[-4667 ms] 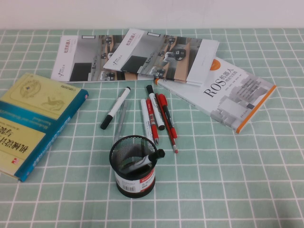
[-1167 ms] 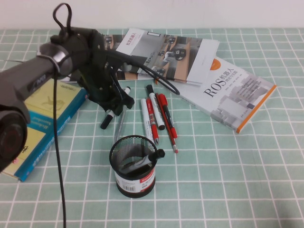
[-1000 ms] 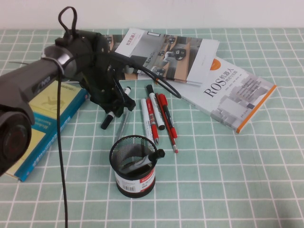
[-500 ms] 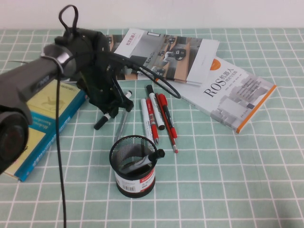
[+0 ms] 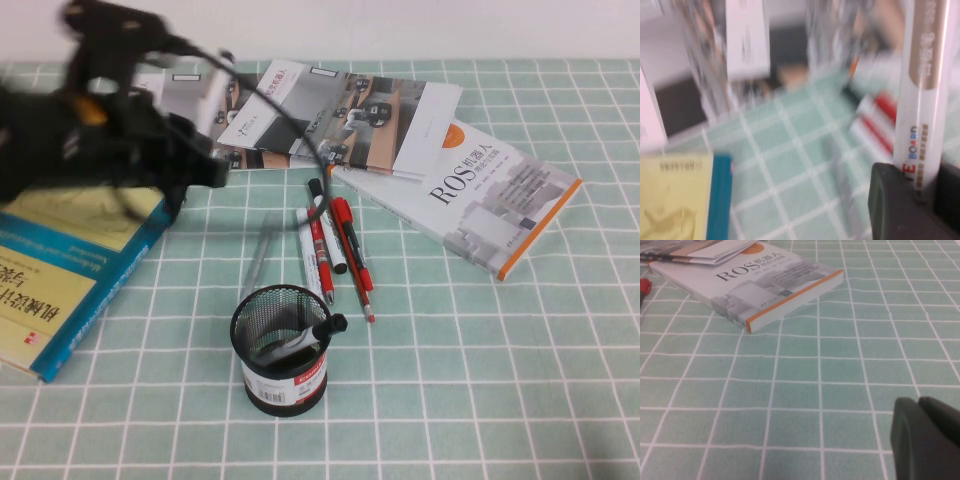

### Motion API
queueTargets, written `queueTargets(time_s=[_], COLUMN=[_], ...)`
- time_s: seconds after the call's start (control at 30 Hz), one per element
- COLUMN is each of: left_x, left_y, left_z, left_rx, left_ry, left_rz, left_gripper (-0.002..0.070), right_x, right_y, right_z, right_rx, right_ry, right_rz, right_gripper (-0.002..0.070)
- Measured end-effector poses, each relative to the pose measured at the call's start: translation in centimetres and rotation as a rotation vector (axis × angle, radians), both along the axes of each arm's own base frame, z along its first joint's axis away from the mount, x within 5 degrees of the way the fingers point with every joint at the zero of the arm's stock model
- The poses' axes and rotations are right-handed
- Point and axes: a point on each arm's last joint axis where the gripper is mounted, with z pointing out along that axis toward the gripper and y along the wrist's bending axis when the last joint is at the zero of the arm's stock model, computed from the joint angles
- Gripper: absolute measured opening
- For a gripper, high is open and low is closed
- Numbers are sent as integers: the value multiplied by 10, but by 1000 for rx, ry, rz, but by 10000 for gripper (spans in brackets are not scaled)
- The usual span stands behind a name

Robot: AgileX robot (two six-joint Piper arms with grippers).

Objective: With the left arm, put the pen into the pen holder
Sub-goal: Place the pen onto the pen holder

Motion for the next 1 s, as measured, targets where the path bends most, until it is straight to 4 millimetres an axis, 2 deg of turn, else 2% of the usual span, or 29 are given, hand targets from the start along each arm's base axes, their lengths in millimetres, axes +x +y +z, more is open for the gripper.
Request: queueTargets(time_s=[0.2, 0.33, 0.4, 0.57, 0.73, 0.87, 1.0], left_x=[-68, -95, -100, -98, -93, -93, -94], left_y=[33, 47, 49, 47, 32, 15, 4], left_z=[8, -1, -6, -15, -24, -29, -43], left_rx=[-200, -210, -204, -187, -182, -194, -250], left_ry=[-272, -325, -323, -292, -271, -333, -377], left_rz=[76, 92, 92, 86, 40, -8, -33], left_gripper=[115, 115, 115, 115, 115, 115, 115], right_x=[0, 0, 0, 0, 0, 0, 0], right_y=[0, 0, 0, 0, 0, 0, 0], right_z=[0, 0, 0, 0, 0, 0, 0], right_rx=[0, 0, 0, 0, 0, 0, 0], right_ry=[0, 0, 0, 0, 0, 0, 0], right_rz=[0, 0, 0, 0, 0, 0, 0], right_gripper=[-20, -20, -20, -20, -20, -20, -20])
